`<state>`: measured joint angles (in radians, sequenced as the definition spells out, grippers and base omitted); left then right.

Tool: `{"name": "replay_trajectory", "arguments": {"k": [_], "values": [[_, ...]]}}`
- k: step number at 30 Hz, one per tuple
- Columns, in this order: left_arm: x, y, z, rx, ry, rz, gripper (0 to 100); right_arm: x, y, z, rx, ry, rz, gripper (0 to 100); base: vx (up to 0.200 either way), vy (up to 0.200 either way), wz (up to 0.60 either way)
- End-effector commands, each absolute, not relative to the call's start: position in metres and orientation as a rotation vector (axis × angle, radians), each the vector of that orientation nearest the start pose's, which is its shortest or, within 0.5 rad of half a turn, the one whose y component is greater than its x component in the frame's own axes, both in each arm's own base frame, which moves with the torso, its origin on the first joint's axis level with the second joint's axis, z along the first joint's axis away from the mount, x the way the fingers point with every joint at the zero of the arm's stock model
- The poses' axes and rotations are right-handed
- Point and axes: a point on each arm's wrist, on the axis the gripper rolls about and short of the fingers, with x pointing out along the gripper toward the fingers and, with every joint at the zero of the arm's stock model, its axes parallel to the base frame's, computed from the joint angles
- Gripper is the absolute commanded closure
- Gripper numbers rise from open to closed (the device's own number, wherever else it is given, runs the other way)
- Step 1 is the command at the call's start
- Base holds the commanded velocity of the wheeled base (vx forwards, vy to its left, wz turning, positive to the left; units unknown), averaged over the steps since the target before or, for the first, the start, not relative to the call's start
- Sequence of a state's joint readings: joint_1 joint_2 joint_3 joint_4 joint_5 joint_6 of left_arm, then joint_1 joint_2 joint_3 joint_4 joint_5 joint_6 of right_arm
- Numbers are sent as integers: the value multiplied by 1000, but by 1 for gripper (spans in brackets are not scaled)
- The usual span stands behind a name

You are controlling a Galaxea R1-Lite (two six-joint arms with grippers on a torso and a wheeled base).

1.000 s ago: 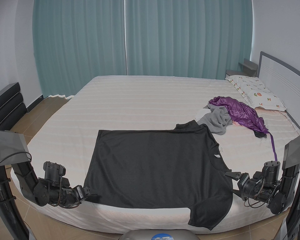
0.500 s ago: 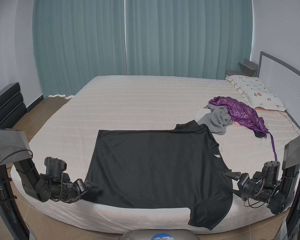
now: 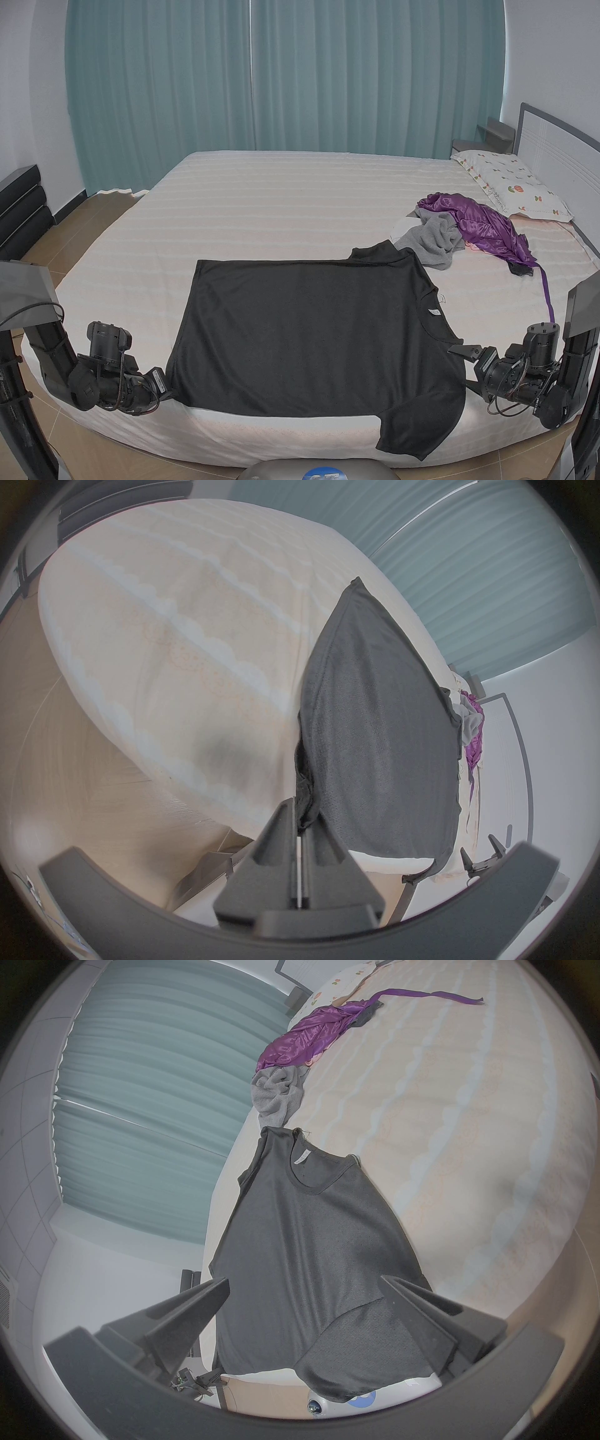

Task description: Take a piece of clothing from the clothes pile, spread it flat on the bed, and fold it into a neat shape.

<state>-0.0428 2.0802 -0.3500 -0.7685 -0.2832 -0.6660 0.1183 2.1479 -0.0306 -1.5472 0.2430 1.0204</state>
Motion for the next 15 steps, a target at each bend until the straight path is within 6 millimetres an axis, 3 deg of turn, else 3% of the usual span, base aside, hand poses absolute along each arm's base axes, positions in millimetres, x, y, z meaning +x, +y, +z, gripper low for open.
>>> {"name": "replay_trajectory", "arguments": {"k": [1, 15], "values": [[250, -16, -3, -724, 1020, 31, 100, 221, 32, 6, 1013, 710, 25, 0, 0, 0, 0], [246, -5, 5, -731, 982, 49, 100, 214, 34, -8, 929, 783, 11, 0, 0, 0, 0]]}}
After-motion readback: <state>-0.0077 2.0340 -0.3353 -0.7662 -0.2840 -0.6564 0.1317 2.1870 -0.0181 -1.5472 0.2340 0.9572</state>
